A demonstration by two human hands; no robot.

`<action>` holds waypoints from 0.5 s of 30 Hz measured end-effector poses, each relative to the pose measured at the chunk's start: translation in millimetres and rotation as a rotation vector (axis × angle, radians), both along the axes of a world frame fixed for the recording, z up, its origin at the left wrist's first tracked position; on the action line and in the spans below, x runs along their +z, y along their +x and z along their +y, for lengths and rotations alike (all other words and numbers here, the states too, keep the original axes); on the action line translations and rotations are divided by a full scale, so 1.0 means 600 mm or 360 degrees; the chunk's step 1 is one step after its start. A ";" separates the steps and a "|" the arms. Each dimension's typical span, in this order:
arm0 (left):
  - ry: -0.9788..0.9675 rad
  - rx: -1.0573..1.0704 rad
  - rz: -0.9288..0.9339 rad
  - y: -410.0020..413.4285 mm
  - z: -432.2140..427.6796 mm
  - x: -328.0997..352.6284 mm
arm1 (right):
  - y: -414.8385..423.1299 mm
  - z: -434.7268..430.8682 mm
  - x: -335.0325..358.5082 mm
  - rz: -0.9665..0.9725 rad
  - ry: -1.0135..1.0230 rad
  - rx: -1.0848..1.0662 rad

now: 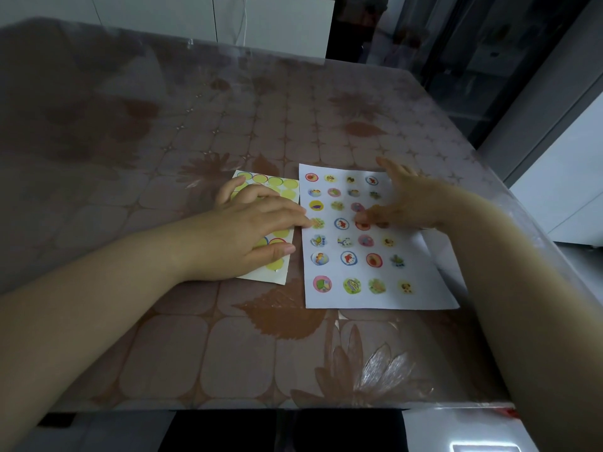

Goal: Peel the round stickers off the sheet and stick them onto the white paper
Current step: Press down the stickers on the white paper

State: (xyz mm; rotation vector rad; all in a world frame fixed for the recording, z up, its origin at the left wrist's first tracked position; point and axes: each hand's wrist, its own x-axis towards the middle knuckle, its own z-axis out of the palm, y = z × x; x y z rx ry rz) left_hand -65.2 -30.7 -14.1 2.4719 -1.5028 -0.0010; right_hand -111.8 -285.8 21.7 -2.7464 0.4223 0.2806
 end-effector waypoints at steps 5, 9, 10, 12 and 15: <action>-0.0003 0.0001 0.0018 -0.001 0.000 0.000 | -0.002 -0.003 0.003 -0.0002 0.0059 0.0039; -0.0006 0.0009 0.0016 -0.001 0.000 0.000 | 0.001 -0.009 0.000 -0.0015 0.0090 -0.0005; -0.0002 0.0011 0.0014 -0.001 0.000 0.001 | 0.001 -0.015 0.001 -0.0019 0.0136 -0.0015; 0.0007 0.0014 0.0016 -0.001 0.000 0.002 | -0.002 -0.026 0.006 -0.0001 0.0323 -0.0047; 0.0003 0.0013 0.0021 -0.001 -0.001 0.002 | -0.011 -0.035 0.016 -0.0036 0.0435 -0.0044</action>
